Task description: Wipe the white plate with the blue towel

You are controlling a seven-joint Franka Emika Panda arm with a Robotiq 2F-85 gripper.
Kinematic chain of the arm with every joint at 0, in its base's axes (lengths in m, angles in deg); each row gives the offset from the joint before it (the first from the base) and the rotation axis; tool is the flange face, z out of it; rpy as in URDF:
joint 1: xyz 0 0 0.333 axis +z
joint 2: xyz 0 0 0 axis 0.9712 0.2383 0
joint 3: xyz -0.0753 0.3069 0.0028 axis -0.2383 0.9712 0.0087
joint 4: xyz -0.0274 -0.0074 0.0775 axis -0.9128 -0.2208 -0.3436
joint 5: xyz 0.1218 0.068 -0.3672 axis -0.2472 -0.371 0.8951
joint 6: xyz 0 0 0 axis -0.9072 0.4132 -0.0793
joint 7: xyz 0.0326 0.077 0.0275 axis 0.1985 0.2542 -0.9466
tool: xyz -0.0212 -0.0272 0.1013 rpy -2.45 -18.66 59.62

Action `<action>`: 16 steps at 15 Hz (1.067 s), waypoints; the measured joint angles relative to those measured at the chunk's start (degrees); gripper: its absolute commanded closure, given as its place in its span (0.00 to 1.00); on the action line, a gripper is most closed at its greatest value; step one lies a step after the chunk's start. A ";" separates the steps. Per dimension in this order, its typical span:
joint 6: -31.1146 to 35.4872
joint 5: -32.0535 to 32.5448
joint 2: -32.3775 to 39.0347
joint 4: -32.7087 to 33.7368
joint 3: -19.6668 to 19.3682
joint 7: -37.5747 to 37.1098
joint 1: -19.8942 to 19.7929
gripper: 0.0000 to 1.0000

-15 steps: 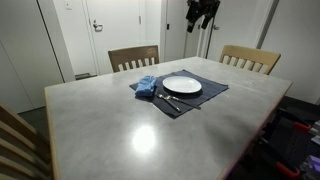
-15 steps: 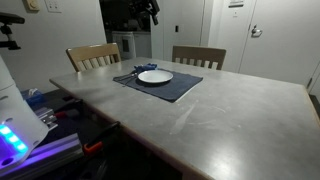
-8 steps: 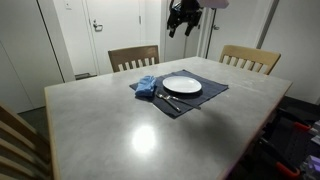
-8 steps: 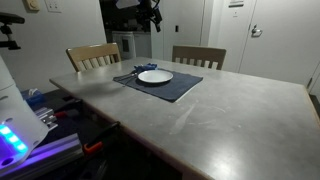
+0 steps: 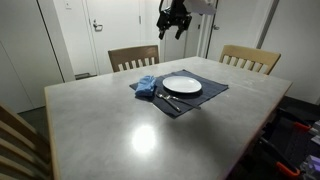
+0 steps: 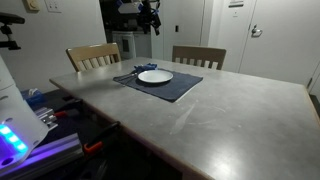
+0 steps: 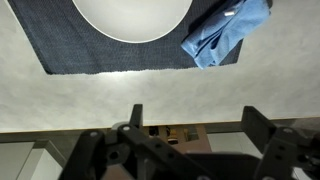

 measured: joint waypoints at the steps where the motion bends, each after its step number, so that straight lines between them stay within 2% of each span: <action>1: -0.17 0.02 -0.01 0.00 -0.41 0.00 0.39 0.00; 5: -0.07 -0.02 0.93 0.36 -1.27 -0.60 2.09 0.00; 9: -0.03 2.22 5.37 3.92 -1.59 -6.76 3.09 0.00; 16: 2.17 -1.32 14.80 12.10 -6.10 -10.63 8.45 0.00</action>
